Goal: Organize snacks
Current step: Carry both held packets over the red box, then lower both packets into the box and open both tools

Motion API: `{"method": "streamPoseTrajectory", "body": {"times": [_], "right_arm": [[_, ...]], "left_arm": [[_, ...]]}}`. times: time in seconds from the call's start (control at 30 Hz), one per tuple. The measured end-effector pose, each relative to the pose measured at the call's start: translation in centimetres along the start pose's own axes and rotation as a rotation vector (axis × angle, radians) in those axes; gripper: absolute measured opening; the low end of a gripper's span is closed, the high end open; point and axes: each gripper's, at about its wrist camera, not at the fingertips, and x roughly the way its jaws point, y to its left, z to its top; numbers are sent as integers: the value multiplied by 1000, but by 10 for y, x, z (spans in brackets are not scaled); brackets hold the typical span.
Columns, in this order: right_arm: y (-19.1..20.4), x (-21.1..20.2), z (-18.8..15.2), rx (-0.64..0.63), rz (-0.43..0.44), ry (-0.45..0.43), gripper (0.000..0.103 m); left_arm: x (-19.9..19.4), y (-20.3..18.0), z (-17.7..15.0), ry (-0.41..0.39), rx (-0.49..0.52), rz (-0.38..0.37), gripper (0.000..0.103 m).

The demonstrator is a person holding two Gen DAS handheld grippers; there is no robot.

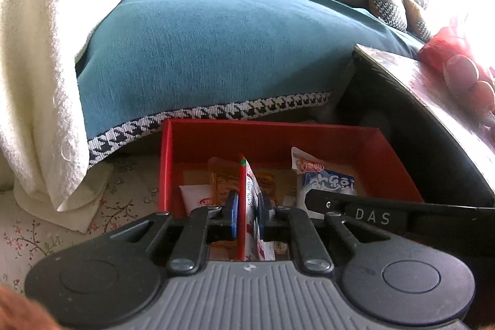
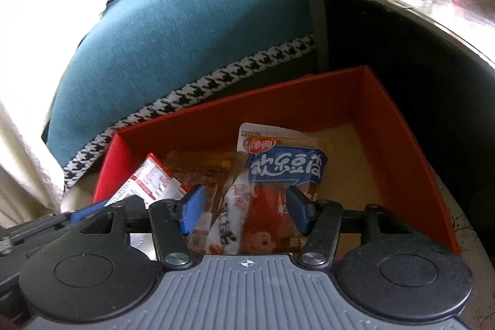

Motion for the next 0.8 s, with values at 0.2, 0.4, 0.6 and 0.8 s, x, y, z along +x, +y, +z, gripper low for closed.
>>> {"method": "streamPoseTrajectory", "body": {"times": [0.2, 0.4, 0.6, 0.8], "right_arm": [[0, 0, 1, -3, -10, -1, 73], [1, -1, 1, 2, -23, -3, 73], [2, -15, 1, 9, -36, -27, 75], [2, -29, -2, 22, -45, -39, 78]], "left_arm": [[0, 1, -1, 7, -1, 4, 10], [0, -1, 1, 1, 14, 13, 16], [-7, -1, 1, -7, 9, 20, 22], [-22, -2, 1, -39, 24, 33, 31]]}}
